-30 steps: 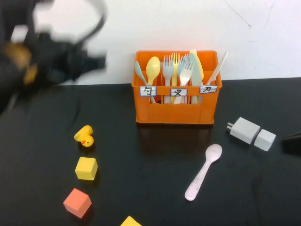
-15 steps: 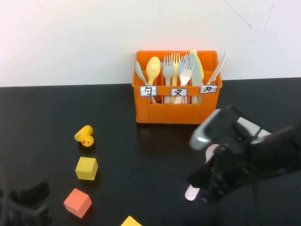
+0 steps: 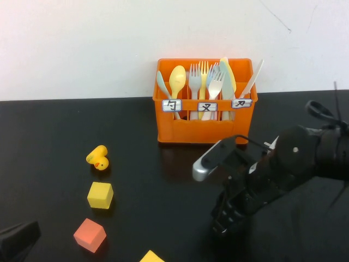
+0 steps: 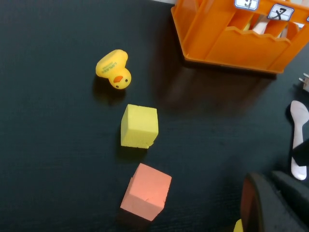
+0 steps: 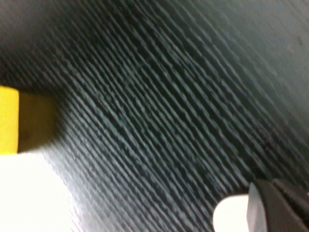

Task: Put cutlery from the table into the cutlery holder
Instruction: Pick up the spoon

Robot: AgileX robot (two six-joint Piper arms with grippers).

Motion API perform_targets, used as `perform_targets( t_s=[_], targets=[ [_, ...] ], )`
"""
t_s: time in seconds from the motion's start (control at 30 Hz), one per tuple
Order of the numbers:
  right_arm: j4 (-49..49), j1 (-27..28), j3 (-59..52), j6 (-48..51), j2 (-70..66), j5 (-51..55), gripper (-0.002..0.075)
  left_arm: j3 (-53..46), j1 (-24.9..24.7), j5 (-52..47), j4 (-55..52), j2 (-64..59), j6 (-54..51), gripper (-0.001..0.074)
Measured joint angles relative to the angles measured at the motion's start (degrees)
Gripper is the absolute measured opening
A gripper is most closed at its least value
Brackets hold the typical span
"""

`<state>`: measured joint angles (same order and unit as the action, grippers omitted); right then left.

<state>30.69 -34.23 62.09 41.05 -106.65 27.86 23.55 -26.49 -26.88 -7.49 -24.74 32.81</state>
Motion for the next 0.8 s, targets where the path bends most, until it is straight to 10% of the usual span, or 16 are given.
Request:
perform_targets(
  t_s=[0.8],
  targets=[
    [-24.63, -0.33, 5.82, -17.17, 6.39, 8.32, -0.0002, 0.0, 0.0, -1.58, 0.0, 0.0, -0.54, -0.0001]
  ],
)
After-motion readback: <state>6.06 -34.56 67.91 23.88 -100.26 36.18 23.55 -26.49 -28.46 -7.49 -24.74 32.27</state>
